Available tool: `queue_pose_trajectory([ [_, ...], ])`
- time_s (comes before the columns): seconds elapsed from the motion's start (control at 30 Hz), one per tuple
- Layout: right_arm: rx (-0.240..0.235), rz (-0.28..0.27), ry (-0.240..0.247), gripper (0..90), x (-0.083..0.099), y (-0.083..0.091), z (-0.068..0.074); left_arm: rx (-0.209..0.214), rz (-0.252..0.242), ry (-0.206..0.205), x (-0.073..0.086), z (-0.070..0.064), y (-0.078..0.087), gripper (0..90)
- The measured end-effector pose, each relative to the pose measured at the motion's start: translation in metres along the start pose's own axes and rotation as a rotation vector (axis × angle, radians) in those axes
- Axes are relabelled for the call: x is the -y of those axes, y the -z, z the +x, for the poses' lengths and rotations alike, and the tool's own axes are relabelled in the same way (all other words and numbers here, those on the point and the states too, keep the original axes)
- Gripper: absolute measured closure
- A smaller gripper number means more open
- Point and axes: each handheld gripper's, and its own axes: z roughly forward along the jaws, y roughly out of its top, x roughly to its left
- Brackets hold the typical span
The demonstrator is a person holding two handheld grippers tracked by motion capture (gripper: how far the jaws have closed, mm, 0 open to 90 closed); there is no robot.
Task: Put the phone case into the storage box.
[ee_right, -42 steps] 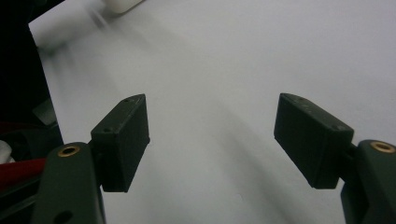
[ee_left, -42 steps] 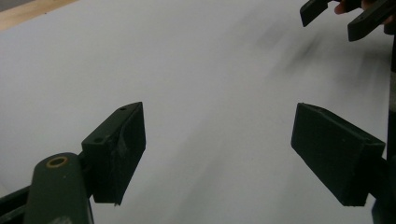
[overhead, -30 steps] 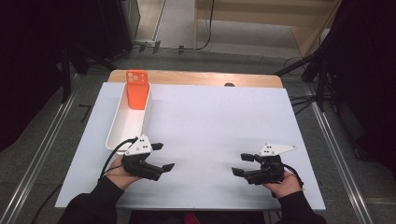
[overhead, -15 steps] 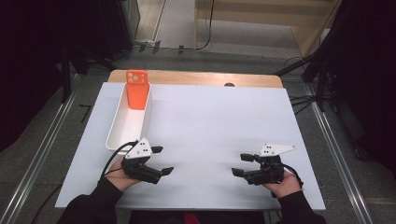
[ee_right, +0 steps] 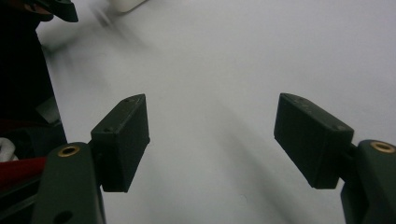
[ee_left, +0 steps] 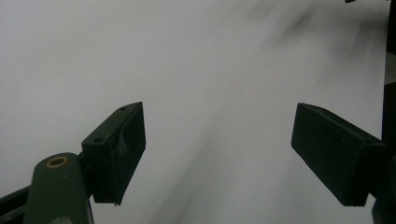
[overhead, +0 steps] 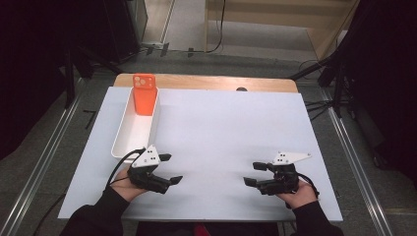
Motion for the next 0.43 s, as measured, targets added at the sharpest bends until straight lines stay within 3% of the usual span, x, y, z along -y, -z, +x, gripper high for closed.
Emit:
queue_pose_trajectory([
  [0.43,-0.004,0.007,0.002,25.4,0.0002,-0.001,0.0002,0.002,-0.004,-0.001,-0.0002,0.0005,0.0017,17.9],
])
